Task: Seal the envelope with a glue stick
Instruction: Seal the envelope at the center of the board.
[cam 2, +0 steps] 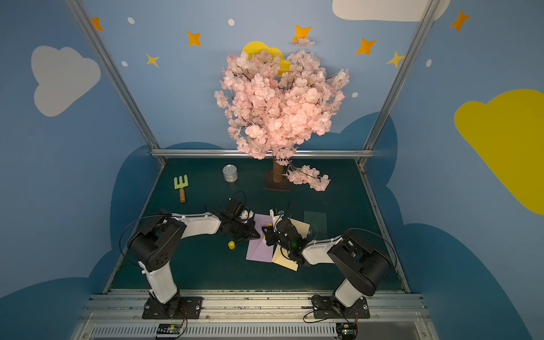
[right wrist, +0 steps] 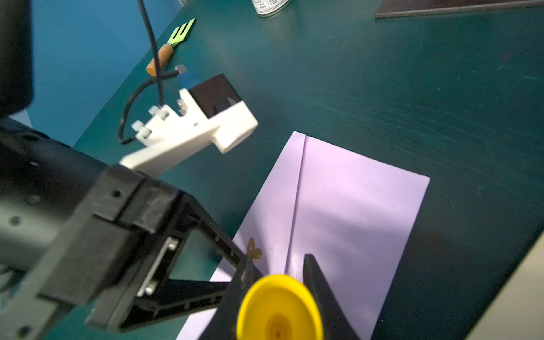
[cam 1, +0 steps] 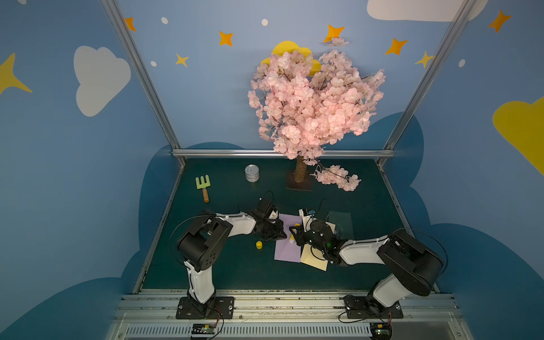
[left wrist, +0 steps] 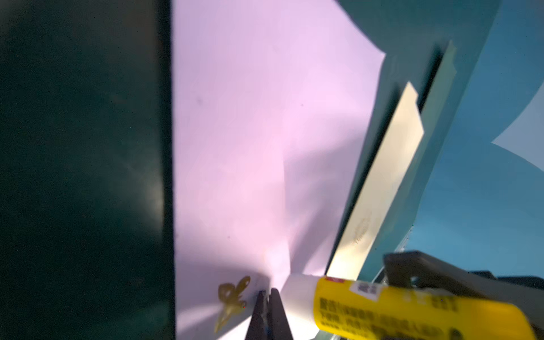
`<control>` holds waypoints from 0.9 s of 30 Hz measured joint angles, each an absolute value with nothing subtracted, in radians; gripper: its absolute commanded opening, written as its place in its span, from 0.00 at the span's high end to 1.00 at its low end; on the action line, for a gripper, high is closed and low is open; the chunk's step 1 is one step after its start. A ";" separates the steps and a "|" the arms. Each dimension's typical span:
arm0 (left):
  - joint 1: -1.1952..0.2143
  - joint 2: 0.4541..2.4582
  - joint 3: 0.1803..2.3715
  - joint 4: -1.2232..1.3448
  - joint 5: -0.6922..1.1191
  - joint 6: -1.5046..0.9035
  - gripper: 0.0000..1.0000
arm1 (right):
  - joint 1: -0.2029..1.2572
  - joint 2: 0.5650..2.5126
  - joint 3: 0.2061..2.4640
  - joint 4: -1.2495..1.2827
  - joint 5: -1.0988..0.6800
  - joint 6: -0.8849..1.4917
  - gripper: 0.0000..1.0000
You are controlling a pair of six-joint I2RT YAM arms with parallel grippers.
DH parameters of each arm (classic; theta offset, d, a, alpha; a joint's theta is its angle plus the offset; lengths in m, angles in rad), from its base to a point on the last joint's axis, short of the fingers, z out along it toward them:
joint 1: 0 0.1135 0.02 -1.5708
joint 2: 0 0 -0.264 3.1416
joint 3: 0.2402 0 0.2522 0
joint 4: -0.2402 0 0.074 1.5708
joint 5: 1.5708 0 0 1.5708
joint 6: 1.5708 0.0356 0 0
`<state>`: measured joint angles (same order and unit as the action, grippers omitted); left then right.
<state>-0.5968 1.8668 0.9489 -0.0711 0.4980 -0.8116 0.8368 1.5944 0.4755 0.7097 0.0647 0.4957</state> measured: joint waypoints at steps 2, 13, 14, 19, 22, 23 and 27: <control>-0.609 1.875 0.972 -0.089 0.474 -0.808 0.97 | 0.831 1.589 0.461 0.726 0.060 0.503 1.00; -0.629 1.877 0.989 -0.111 0.426 -0.792 0.97 | 0.787 1.451 0.430 0.713 0.038 0.549 1.00; -0.630 1.877 0.988 -0.110 0.426 -0.792 0.97 | 0.783 1.452 0.430 0.714 0.036 0.561 1.00; -0.631 1.875 0.982 -0.101 0.429 -0.791 0.97 | 0.734 1.475 0.430 0.741 0.004 0.657 1.00; -0.631 1.871 0.972 -0.086 0.430 -0.791 0.97 | 0.709 1.501 0.430 0.766 -0.024 0.702 1.00; -0.631 1.870 0.971 -0.084 0.430 -0.791 0.97 | 0.706 1.505 0.430 0.767 -0.028 0.709 1.00; -0.630 1.864 0.970 -0.086 0.423 -0.791 0.97 | 0.706 1.510 0.418 0.766 -0.052 0.725 1.00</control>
